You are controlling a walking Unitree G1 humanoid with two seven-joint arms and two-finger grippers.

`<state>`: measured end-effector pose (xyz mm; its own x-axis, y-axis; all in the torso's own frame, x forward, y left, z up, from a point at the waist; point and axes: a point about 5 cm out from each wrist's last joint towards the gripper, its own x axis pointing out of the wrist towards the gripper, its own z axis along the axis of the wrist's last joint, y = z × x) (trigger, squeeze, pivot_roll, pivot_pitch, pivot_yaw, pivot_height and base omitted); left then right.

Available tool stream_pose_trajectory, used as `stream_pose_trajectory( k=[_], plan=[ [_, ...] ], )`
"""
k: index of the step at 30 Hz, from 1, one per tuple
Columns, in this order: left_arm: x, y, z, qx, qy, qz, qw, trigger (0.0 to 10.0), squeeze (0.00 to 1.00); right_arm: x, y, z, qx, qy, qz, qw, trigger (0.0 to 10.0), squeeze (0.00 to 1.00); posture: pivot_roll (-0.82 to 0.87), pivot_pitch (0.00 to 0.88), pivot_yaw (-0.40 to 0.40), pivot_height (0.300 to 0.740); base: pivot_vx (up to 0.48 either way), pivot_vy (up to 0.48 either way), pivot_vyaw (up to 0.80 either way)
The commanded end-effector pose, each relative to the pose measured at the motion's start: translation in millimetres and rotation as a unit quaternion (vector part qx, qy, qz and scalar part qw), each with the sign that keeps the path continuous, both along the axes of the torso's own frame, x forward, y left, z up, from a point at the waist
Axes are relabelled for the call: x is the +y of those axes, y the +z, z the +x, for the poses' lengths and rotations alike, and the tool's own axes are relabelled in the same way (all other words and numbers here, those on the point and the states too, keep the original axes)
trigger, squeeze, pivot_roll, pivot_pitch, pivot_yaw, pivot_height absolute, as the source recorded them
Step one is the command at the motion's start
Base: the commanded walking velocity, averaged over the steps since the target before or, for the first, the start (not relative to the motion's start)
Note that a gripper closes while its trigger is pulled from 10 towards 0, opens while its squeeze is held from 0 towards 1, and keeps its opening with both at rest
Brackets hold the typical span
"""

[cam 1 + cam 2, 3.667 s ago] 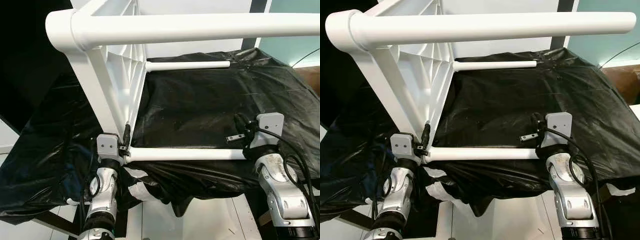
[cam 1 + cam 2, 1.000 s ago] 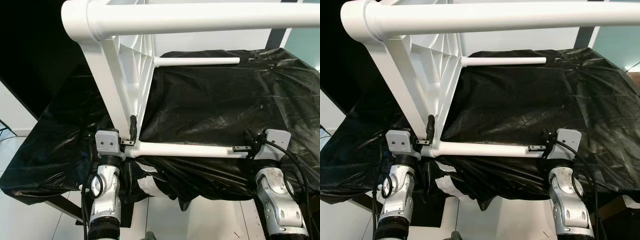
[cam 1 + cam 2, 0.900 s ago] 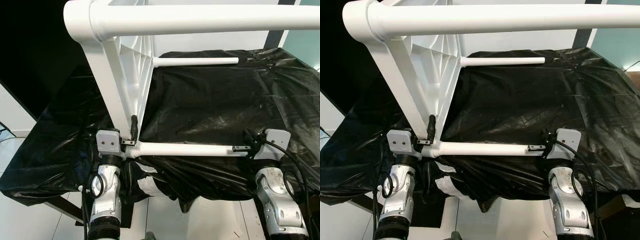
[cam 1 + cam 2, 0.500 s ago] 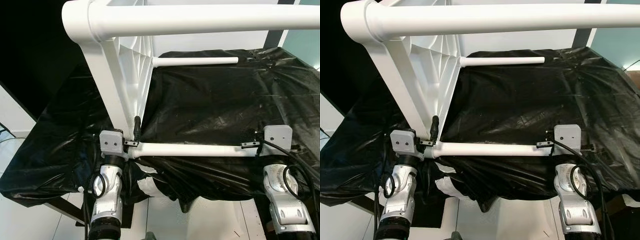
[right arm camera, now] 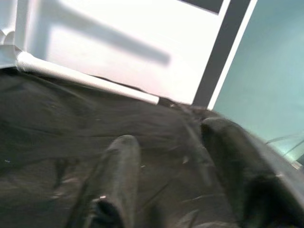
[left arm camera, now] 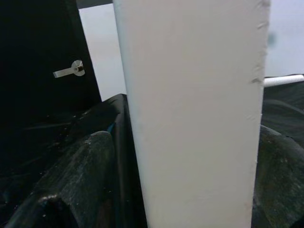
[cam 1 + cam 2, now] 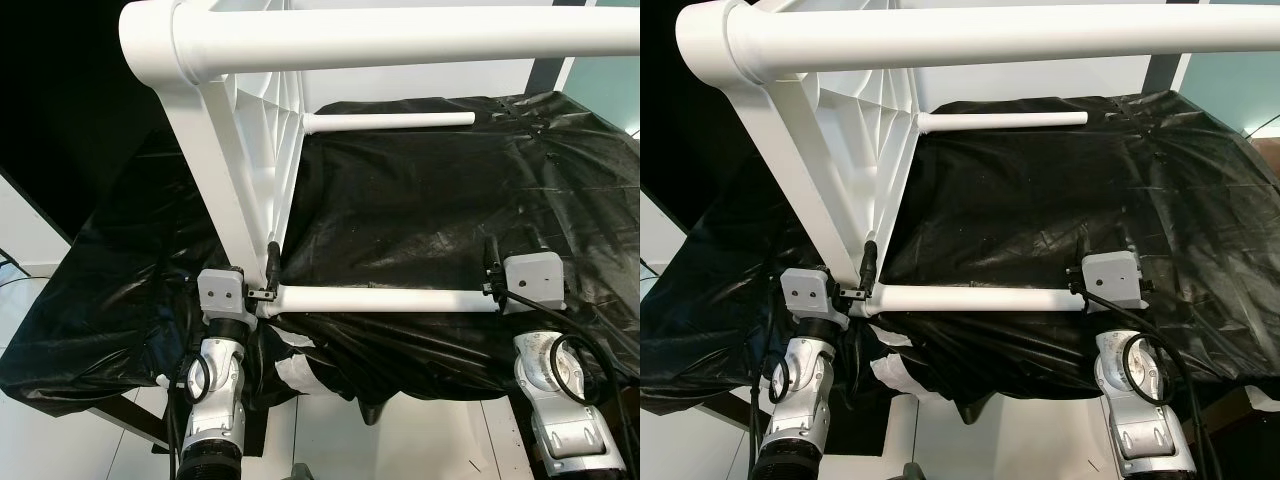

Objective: Building children table

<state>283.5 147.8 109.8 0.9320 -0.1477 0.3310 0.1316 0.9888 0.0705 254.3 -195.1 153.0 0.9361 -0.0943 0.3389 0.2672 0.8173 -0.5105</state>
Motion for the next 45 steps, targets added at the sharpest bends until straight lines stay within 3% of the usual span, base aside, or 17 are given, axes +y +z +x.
stream_pose_trajectory(
  k=[1,2,7,8,9,10,12,13,14,15,19,22,30,34,39,41,45],
  plan=[
    [0.5,-9,-3.2,0.016,0.037,-0.029,0.999,10.0,0.74,4.5,3,-2.4,-0.018,-0.004,-0.050,0.999,10.0,1.00,0.09,0.000,0.086,0.740,0.000,0.000,0.00],
    [0.2,-8,-3.6,0.015,0.035,-0.029,0.999,10.0,0.96,4.4,4,-2.6,-0.022,-0.012,-0.071,0.997,10.0,1.00,0.09,0.000,0.084,0.740,0.000,0.000,0.00],
    [-1.4,-6,-5.8,0.005,0.025,-0.024,0.999,10.0,1.00,0.0,5,-2.6,-0.030,-0.053,-0.126,0.990,10.0,1.00,0.10,0.000,0.084,0.740,0.000,0.000,0.00],
    [-2.6,-6,-6.7,0.003,0.020,-0.025,0.999,10.0,1.00,-1.4,6,-2.2,-0.031,-0.062,-0.139,0.988,10.0,0.39,0.10,0.000,0.082,0.740,0.000,0.000,0.00],
    [-2.6,-6,-6.7,0.003,0.020,-0.025,0.999,10.0,1.00,-1.4,6,-2.2,-0.031,-0.062,-0.139,0.988,10.0,0.39,0.10,0.000,0.082,0.740,0.000,0.000,0.00],
    [-4.3,-5,-8.0,0.001,0.012,-0.026,1.000,10.0,1.00,-2.2,6,-1.8,-0.031,-0.065,-0.150,0.986,10.0,0.00,0.10,0.000,0.081,0.740,0.000,0.000,0.00],
    [-6.2,-5,-9.5,-0.002,0.002,-0.028,1.000,10.0,0.98,-2.2,6,-1.4,-0.031,-0.065,-0.159,0.985,10.0,0.00,0.10,0.000,0.081,0.740,0.000,0.000,0.00],
    [-8.2,-2,-11.7,-0.008,-0.010,-0.029,1.000,10.0,0.06,-1.6,6,-1.0,-0.031,-0.064,-0.171,0.983,10.0,0.00,0.11,0.000,0.078,0.740,0.000,0.000,0.00],
    [-8.2,-2,-11.7,-0.008,-0.010,-0.029,1.000,10.0,0.06,-1.6,6,-1.0,-0.031,-0.064,-0.171,0.983,10.0,0.00,0.11,0.000,0.078,0.740,0.000,0.000,0.00],
    [-9.5,0,-14.4,-0.016,-0.021,-0.031,0.999,10.0,0.00,-1.0,5,-0.5,-0.029,-0.061,-0.176,0.982,10.0,0.00,0.11,0.000,0.075,0.740,0.000,0.000,0.00],
    [-9.8,7,-22.8,-0.027,-0.053,-0.038,0.998,10.0,0.00,0.4,3,0.4,-0.022,-0.056,-0.184,0.981,10.0,0.00,0.11,0.000,0.071,0.740,0.000,0.000,0.00],
    [-6.2,6,-32.5,-0.029,-0.068,-0.016,0.997,10.0,0.00,0.9,1,1.2,-0.018,-0.055,-0.190,0.980,10.0,0.00,0.13,0.000,0.062,0.740,0.000,0.000,0.00],
    [4.6,6,-53.9,-0.024,-0.070,0.006,0.997,10.0,0.00,3.8,2,5.8,-0.021,-0.047,-0.203,0.978,10.0,0.00,0.15,0.000,0.049,0.740,0.000,0.000,0.00],
    [-5.6,8,-68.1,-0.017,-0.134,0.009,0.991,10.0,0.00,2.7,2,8.4,-0.019,-0.046,-0.207,0.977,10.0,0.00,0.16,0.000,0.042,0.740,0.000,0.000,0.00],
    [-14.1,3,-71.8,0.007,-0.182,-0.006,0.983,10.0,0.00,6.9,8,14.5,-0.031,-0.030,-0.220,0.974,10.0,0.00,0.16,0.000,0.038,0.740,0.000,0.000,0.00],
    [-15.0,-1,-68.3,0.022,-0.196,-0.018,0.980,10.0,0.00,16.5,19,19.1,-0.062,-0.012,-0.251,0.966,10.0,0.00,0.15,0.000,0.041,0.740,0.000,0.000,0.00],
    [-6.7,-13,-63.2,0.047,-0.154,-0.020,0.987,10.0,0.00,25.1,27,19.8,-0.086,-0.001,-0.267,0.960,10.0,0.00,0.15,0.000,0.043,0.740,0.000,0.000,0.00]
  ],
)
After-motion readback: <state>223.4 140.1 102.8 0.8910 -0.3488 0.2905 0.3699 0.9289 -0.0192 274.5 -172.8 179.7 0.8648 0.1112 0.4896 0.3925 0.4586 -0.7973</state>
